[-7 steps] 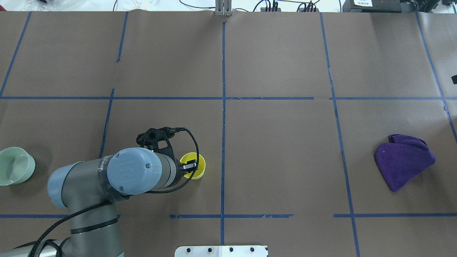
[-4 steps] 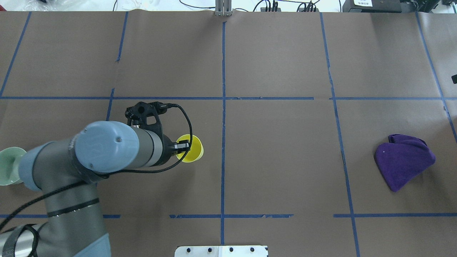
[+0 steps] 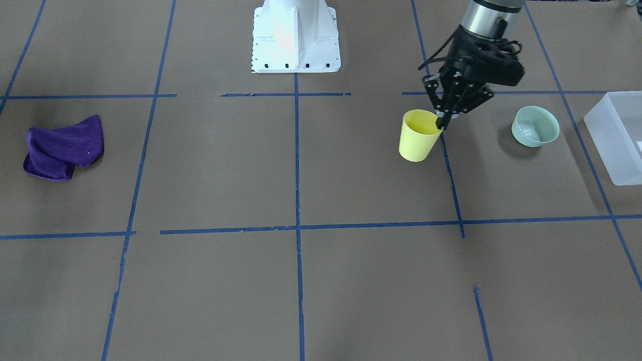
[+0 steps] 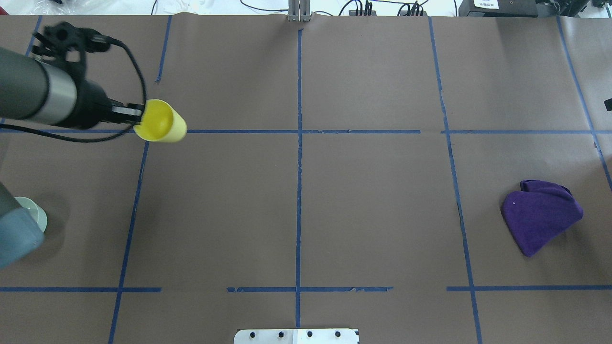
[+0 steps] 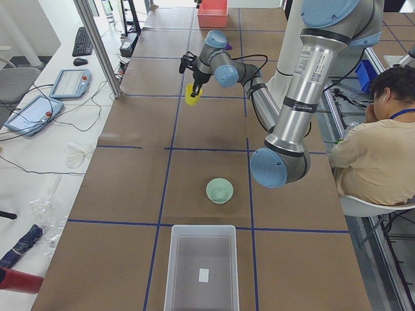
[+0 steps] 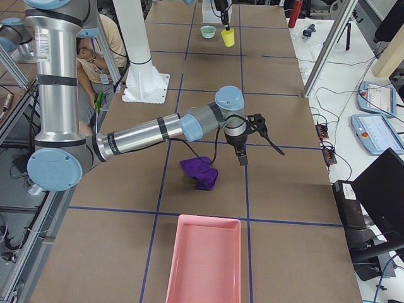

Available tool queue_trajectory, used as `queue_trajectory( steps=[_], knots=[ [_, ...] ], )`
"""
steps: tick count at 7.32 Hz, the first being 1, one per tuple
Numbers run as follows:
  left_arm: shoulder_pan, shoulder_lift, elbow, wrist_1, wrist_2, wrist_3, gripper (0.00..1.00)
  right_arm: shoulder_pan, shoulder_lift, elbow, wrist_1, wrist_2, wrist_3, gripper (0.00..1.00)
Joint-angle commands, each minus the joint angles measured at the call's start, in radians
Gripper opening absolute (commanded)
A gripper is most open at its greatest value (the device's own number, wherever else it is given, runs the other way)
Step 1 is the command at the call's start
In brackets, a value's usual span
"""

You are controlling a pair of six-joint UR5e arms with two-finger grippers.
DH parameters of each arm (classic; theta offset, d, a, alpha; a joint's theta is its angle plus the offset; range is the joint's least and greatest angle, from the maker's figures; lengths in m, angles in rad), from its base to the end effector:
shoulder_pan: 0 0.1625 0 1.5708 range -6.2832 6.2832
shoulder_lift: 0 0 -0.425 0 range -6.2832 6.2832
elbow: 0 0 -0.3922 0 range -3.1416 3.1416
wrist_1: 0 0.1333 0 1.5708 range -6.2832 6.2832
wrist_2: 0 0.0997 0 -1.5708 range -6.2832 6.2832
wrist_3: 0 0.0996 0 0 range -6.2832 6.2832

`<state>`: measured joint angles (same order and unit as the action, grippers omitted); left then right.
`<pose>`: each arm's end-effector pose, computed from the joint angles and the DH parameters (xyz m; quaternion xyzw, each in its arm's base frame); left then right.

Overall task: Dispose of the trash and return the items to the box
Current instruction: 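Lift the yellow cup with the left gripper toward the clear bin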

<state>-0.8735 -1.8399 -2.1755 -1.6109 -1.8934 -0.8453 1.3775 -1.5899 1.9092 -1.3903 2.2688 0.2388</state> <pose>0.2434 -0.4489 0.2502 0.2118 0.4069 0.0052 0.8886 -0.0258 -0.4925 0.4835 0.1560 -0.3735 -0.0638 0.9122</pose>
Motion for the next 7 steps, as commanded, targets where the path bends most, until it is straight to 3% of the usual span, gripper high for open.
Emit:
queue_trajectory(
  steps=[1, 3, 5, 7],
  knots=[
    [-0.242, 0.156, -0.001, -0.01, -0.117, 0.464, 0.0, 0.0, -0.001, 0.001, 0.001, 0.0, 0.0, 1.0],
    [-0.455, 0.264, 0.076, -0.014, -0.179, 0.886, 0.0, 0.0, -0.001, 0.002, 0.001, 0.0, 0.0, 1.0],
    [-0.684, 0.309, 0.248, -0.014, -0.26, 1.357, 0.0, 0.0, -0.002, 0.002, 0.001, 0.0, -0.001, 1.0],
    [-0.804, 0.388, 0.344, -0.062, -0.263, 1.593, 0.0, 0.0, -0.004, 0.007, 0.002, 0.0, -0.001, 1.0]
  ],
)
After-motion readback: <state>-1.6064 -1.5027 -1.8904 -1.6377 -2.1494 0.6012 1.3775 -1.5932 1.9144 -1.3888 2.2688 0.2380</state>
